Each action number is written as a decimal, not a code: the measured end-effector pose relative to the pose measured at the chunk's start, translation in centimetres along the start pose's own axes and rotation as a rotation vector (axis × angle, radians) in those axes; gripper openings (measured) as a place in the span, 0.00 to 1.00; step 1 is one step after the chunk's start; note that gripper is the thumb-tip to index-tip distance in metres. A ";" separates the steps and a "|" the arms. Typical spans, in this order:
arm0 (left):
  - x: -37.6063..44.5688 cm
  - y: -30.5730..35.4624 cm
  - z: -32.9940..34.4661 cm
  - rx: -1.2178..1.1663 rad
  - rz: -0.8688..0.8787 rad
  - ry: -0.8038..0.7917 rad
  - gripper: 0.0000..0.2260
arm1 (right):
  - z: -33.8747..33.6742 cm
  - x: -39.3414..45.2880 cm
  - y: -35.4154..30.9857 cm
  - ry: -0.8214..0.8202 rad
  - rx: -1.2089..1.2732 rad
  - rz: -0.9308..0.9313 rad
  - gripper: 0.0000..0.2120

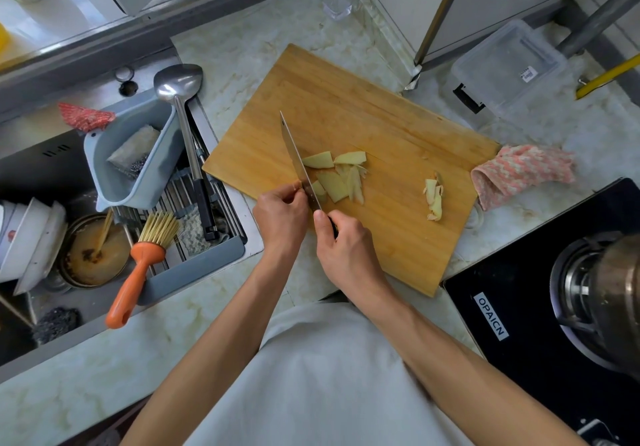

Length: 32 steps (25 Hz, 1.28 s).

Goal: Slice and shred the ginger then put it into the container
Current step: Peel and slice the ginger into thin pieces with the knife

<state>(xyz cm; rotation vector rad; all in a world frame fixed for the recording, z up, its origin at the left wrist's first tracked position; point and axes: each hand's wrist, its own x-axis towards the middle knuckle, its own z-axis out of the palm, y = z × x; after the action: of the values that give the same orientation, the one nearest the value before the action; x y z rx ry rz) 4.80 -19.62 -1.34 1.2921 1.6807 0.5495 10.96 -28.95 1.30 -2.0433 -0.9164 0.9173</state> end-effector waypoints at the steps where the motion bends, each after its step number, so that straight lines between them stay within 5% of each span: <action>1: 0.0 0.0 0.0 -0.007 -0.004 0.001 0.10 | 0.0 0.0 0.0 0.001 -0.002 -0.003 0.22; 32: 0.2 -0.6 -0.5 -0.110 -0.022 -0.054 0.11 | 1.3 2.4 -0.4 0.008 -0.004 -0.019 0.19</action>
<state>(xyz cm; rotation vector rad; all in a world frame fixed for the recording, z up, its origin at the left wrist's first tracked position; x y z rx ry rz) 4.05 -19.58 -1.68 1.1983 1.5964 0.5813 11.00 -26.46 0.22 -2.0368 -0.9328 0.8974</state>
